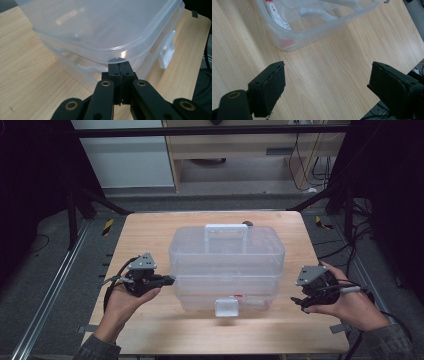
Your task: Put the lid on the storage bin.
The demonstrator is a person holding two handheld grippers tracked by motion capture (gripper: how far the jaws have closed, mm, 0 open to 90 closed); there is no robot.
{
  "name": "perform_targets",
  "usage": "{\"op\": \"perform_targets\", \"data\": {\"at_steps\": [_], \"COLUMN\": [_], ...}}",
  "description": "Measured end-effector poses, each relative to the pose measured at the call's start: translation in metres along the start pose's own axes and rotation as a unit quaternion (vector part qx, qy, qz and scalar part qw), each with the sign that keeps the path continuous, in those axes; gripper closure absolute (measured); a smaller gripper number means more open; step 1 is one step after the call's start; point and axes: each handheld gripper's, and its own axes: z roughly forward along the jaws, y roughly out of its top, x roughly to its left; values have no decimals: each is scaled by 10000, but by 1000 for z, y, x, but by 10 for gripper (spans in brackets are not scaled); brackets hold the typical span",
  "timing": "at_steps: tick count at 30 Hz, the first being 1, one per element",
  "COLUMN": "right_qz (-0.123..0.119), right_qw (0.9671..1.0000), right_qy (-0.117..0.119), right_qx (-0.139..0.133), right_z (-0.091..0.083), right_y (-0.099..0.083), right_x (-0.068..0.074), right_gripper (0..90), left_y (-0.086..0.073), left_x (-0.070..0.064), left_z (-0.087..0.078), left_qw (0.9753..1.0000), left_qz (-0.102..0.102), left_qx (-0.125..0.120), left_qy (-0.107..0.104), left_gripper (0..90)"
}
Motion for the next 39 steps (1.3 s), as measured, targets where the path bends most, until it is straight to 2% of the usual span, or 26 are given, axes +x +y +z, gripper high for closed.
{"op": "perform_targets", "data": {"at_steps": [4, 8, 15, 32, 36, 39], "right_qz": [30, 44, 107, 114, 134, 157], "right_qw": [10000, 10000, 9999, 9999, 9999, 9999], "right_qy": [-10, -5, 6, 26, 34, 9], "right_qx": [24, 36, 53, 55, 50, 41], "right_z": [2, 2, 4, 9, 10, 10], "right_y": [-4, -6, -10, -12, -13, -14], "right_x": [-1, -1, -1, 0, 0, -1], "right_gripper": [135, 135, 134, 132, 132, 130], "left_y": [-6, -10, -20, -30, -31, -33], "left_x": [0, 0, -2, -5, -6, -6], "left_z": [0, 0, 6, 10, 10, 8], "left_qw": [10000, 10000, 9999, 9996, 9995, 9991], "left_qz": [43, -11, -36, -22, 11, 92], "left_qx": [63, 43, 154, 262, 310, 425], "left_qy": [19, -1, -63, -123, -114, 11], "left_gripper": [899, 899, 899, 899, 899, 899]}}
